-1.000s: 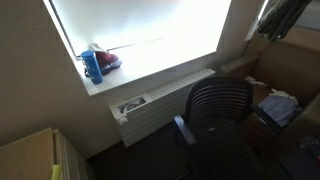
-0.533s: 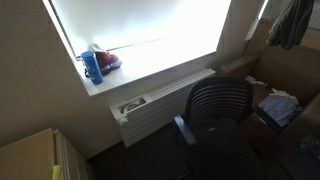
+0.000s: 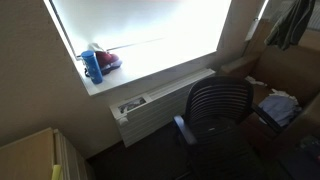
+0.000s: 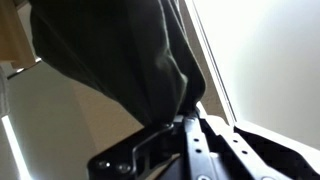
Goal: Remove the dark grey clothing from the sofa and place it on the backrest of the black chair, return the clothing to the sofa
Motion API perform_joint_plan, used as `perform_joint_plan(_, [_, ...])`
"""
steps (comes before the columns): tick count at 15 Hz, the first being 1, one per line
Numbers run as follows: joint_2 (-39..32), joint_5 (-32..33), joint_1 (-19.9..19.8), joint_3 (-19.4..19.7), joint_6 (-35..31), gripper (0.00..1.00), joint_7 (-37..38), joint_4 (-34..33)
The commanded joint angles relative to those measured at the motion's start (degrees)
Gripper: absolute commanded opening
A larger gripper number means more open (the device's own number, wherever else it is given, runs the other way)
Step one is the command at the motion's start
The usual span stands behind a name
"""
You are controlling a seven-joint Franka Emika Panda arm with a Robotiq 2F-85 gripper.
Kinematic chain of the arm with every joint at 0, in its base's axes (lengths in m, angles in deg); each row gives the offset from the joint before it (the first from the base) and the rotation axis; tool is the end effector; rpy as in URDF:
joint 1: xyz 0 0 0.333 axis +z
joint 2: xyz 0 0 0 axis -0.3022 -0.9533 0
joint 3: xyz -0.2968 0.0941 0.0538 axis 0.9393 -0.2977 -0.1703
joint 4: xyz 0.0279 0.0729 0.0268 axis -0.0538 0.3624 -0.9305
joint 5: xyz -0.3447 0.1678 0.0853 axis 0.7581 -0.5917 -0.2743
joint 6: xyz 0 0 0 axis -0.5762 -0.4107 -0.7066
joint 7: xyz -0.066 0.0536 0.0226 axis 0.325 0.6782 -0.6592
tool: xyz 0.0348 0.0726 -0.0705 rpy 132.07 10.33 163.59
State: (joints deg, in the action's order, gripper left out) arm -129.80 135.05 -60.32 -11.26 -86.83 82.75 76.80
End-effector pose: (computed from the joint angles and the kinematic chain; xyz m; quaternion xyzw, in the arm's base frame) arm 0.6372 -0.1386 0.5551 -0.7905 0.0719 -0.5855 0.1649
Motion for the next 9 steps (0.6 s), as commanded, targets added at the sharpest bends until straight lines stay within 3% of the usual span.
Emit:
perform_joint_plan(1, [1.8,1.1,-0.3,1.4,1.7,0.01,-0.3,-0.4])
perform_joint_plan(9, [9.6,11.9,-4.0,6.8,10.3,0.01,5.6,1.0])
